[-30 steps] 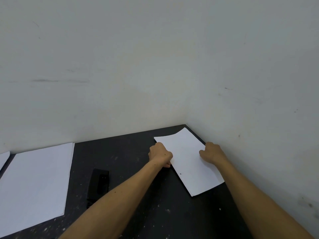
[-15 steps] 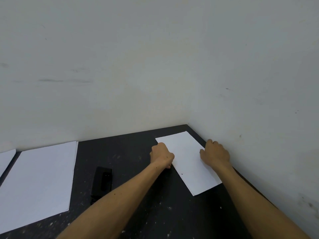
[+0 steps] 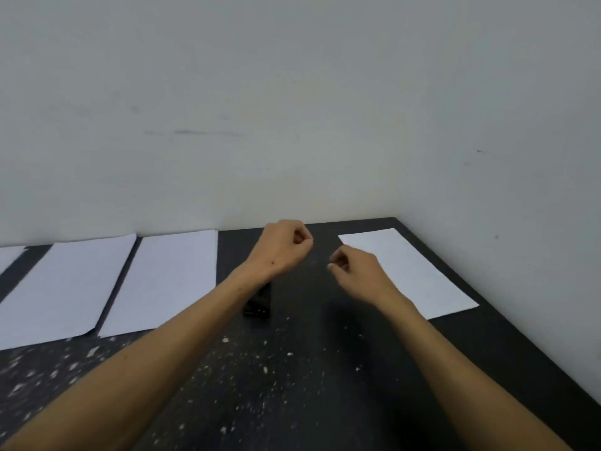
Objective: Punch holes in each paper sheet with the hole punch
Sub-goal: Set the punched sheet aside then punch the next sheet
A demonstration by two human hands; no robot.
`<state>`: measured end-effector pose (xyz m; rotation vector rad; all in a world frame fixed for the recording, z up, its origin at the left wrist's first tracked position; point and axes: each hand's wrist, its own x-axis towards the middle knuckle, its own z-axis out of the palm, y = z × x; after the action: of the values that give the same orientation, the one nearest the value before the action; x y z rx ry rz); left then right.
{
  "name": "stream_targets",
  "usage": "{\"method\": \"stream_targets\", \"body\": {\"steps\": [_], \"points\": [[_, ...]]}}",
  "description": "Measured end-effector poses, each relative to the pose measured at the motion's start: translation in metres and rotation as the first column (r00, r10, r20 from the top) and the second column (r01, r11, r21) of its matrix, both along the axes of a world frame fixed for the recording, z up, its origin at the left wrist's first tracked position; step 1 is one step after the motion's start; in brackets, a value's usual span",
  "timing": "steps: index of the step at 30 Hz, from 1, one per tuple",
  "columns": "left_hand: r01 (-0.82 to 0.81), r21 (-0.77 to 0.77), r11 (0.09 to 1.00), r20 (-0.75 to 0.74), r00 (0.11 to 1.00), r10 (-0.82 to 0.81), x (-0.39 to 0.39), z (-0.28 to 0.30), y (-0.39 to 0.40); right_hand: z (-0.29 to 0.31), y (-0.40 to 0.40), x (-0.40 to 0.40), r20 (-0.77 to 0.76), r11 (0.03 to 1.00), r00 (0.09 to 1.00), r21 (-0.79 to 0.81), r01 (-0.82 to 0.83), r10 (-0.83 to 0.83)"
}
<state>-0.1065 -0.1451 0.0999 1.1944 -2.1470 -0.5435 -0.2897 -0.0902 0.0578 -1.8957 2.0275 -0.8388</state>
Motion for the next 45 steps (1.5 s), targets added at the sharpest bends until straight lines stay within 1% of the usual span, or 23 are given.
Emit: {"method": "stream_targets", "body": {"steps": [2, 5, 7, 10, 12, 14, 16, 18, 20, 22, 24, 28, 30, 31, 33, 35, 37, 39, 41, 43, 45], "points": [[-0.039, -0.043, 0.998, -0.013, 0.999, 0.038, 0.033, -0.011, 0.007, -0.003, 0.007, 0.029, 0.090, 0.995, 0.991, 0.017, -0.102, 0.100], [-0.093, -0.077, 0.993, 0.030, 0.995, 0.095, 0.071, -0.038, 0.016, -0.016, 0.009, 0.067, 0.168, 0.984, 0.970, 0.015, -0.180, 0.175], [-0.126, -0.074, 0.989, 0.026, 0.991, 0.128, 0.089, -0.056, 0.024, -0.025, 0.007, 0.087, 0.195, 0.977, 0.961, 0.041, -0.208, 0.196], [-0.220, -0.090, 0.971, -0.044, 0.975, 0.217, 0.115, -0.078, 0.036, -0.032, 0.005, 0.113, 0.250, 0.957, 0.936, 0.092, -0.277, 0.247], [-0.264, -0.123, 0.957, -0.043, 0.964, 0.261, 0.133, -0.088, 0.041, -0.036, 0.002, 0.126, 0.235, 0.948, 0.934, 0.104, -0.300, 0.269], [-0.268, -0.152, 0.951, 0.037, 0.960, 0.277, 0.151, -0.096, 0.046, -0.041, -0.004, 0.135, 0.192, 0.952, 0.946, 0.107, -0.285, 0.262], [-0.262, -0.169, 0.950, 0.157, 0.945, 0.288, 0.170, -0.103, 0.050, -0.045, -0.008, 0.142, 0.126, 0.964, 0.964, 0.104, -0.247, 0.233], [-0.273, -0.180, 0.945, 0.271, 0.910, 0.314, 0.186, -0.115, 0.051, -0.049, -0.009, 0.147, 0.074, 0.975, 0.977, 0.086, -0.207, 0.201], [-0.306, -0.164, 0.938, 0.337, 0.876, 0.345, 0.199, -0.127, 0.052, -0.052, -0.009, 0.151, 0.070, 0.983, 0.983, 0.060, -0.175, 0.171], [-0.336, -0.133, 0.933, 0.343, 0.867, 0.361, 0.203, -0.134, 0.051, -0.054, -0.008, 0.155, 0.091, 0.990, 0.987, 0.026, -0.135, 0.132], [-0.347, -0.142, 0.927, 0.324, 0.869, 0.375, 0.203, -0.135, 0.048, -0.056, -0.008, 0.158, 0.115, 0.994, 0.988, -0.012, -0.106, 0.106], [-0.361, -0.153, 0.920, 0.325, 0.860, 0.392, 0.203, -0.131, 0.041, -0.059, -0.009, 0.160, 0.128, 0.996, 0.988, -0.018, -0.088, 0.089], [-0.352, -0.141, 0.925, 0.358, 0.853, 0.379, 0.205, -0.127, 0.035, -0.058, -0.008, 0.163, 0.125, 0.997, 0.991, -0.067, -0.046, 0.054], [-0.342, -0.134, 0.930, 0.373, 0.852, 0.367, 0.206, -0.124, 0.032, -0.057, -0.007, 0.165, 0.108, 0.992, 0.994, -0.128, -0.020, 0.034], [-0.312, -0.147, 0.939, 0.412, 0.843, 0.345, 0.208, -0.120, 0.028, -0.054, -0.002, 0.173, 0.046, 0.953, 0.999, -0.303, 0.000, 0.015], [-0.272, -0.214, 0.938, 0.470, 0.813, 0.344, 0.209, -0.119, 0.026, -0.050, 0.004, 0.184, -0.013, 0.896, 0.999, -0.442, -0.041, 0.040], [-0.223, -0.271, 0.936, 0.523, 0.782, 0.338, 0.208, -0.118, 0.026, -0.048, 0.008, 0.196, -0.058, 0.862, 0.994, -0.495, -0.112, 0.096], [-0.164, -0.296, 0.941, 0.589, 0.744, 0.316, 0.209, -0.115, 0.022, -0.047, 0.010, 0.205, -0.063, 0.871, 0.985, -0.461, -0.173, 0.162], [-0.124, -0.292, 0.948, 0.629, 0.722, 0.288, 0.211, -0.111, 0.017, -0.046, 0.011, 0.212, -0.039, 0.893, 0.973, -0.390, -0.225, 0.228], [-0.122, -0.286, 0.950, 0.603, 0.748, 0.278, 0.217, -0.112, 0.013, -0.045, 0.010, 0.219, -0.006, 0.914, 0.961, -0.307, -0.266, 0.278], [-0.136, -0.302, 0.944, 0.528, 0.800, 0.284, 0.223, -0.118, 0.014, -0.046, 0.008, 0.225, 0.012, 0.935, 0.960, -0.230, -0.269, 0.279]]}}
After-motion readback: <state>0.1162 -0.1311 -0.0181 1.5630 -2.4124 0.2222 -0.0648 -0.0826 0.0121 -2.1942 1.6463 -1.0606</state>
